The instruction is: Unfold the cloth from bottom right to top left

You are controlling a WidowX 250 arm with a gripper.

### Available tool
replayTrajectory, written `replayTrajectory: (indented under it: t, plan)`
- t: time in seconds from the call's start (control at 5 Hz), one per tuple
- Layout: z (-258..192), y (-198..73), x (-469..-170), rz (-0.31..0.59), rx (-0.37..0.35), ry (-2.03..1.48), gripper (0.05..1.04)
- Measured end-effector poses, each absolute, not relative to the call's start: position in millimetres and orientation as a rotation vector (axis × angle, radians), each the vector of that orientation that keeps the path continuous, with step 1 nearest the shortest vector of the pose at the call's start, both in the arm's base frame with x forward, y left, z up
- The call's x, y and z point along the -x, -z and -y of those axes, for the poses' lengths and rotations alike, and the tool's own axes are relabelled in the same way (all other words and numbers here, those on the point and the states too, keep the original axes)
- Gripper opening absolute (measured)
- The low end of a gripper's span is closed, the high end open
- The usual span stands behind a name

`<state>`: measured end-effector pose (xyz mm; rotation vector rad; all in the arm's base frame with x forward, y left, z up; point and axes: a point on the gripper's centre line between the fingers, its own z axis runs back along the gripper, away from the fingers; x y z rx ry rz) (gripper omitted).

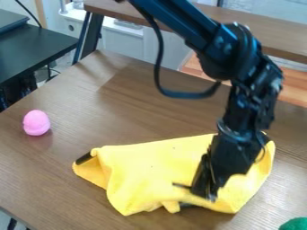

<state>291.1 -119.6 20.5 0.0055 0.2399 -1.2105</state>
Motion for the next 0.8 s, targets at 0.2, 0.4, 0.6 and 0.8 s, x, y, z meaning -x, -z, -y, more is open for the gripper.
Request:
replayTrajectory:
  t: [0.2, 0.4, 0.6, 0.8]
  plan:
    - [110, -24, -295, -0.246, 0.025, 1.174, 0.049]
    - [93, -40, -325, -0.198, 0.053, 1.089, 0.049]
    - [71, -27, -352, -0.235, 0.105, 1.001, 0.049]
    - [46, -25, -380, -0.237, 0.137, 0.884, 0.049]
